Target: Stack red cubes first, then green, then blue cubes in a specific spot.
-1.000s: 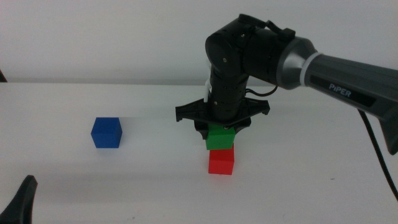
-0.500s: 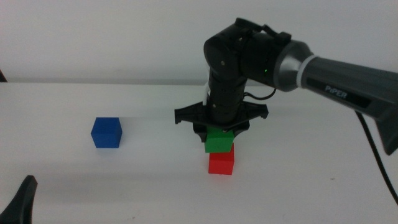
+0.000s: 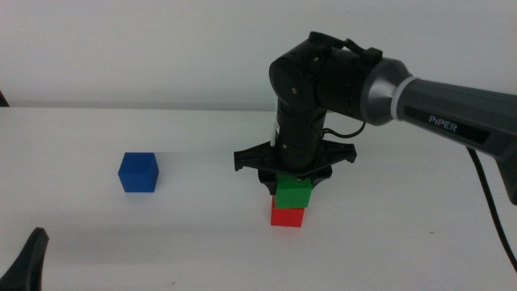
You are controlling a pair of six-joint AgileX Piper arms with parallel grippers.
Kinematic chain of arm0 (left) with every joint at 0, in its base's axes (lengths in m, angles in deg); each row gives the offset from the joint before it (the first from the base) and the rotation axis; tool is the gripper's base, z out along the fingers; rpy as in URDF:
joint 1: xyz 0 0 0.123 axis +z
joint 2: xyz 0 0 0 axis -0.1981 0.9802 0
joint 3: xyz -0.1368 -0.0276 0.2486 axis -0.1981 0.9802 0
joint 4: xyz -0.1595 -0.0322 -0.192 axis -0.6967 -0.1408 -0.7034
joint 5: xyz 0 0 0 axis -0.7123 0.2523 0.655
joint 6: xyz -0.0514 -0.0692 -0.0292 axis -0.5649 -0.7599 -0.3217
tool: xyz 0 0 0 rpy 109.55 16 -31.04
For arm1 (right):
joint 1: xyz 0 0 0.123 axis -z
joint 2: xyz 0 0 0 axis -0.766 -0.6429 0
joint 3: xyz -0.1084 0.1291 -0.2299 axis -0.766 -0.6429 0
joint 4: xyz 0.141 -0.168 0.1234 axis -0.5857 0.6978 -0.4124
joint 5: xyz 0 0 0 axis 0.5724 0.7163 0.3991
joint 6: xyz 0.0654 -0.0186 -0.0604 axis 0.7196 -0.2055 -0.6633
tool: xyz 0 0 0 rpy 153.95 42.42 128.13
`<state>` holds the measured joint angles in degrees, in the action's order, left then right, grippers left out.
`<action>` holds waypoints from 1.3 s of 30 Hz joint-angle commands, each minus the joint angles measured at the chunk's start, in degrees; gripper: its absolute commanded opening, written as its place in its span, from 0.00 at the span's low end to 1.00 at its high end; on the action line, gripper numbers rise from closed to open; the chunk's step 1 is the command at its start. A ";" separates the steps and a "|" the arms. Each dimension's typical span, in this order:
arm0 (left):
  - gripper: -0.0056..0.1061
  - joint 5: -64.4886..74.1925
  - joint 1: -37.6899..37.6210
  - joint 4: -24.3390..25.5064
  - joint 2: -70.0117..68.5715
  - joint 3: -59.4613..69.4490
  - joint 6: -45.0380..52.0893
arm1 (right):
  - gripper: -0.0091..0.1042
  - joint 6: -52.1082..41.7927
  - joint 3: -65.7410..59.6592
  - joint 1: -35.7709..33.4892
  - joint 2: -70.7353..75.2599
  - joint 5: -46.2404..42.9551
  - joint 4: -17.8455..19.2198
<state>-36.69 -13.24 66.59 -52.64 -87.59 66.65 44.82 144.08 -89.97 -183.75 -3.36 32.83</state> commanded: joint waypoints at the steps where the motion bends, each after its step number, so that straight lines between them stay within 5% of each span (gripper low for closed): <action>1: 0.89 -0.90 0.14 -0.29 -2.35 2.37 -0.32 | 0.20 1.36 0.02 -0.02 0.29 0.91 0.75; 32: 0.89 -0.90 0.14 -0.29 -2.35 2.37 -0.32 | 0.20 4.29 -0.08 -0.02 -2.55 -2.48 2.06; 33: 0.89 -0.90 0.14 -0.29 -2.35 2.37 -0.32 | 0.61 3.73 -0.08 -0.02 -2.63 -3.60 1.77; 37: 0.89 -0.90 0.14 -0.29 -2.35 2.37 -0.32 | 0.88 2.87 0.04 -0.02 -2.42 -4.19 1.67; 39: 0.89 -0.90 0.14 -0.29 -2.35 2.37 -0.32 | 0.90 2.17 0.04 -0.02 -0.82 -4.19 1.67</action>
<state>-36.69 -13.24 66.59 -52.64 -87.59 66.65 47.88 143.99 -89.97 -186.12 -7.16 34.18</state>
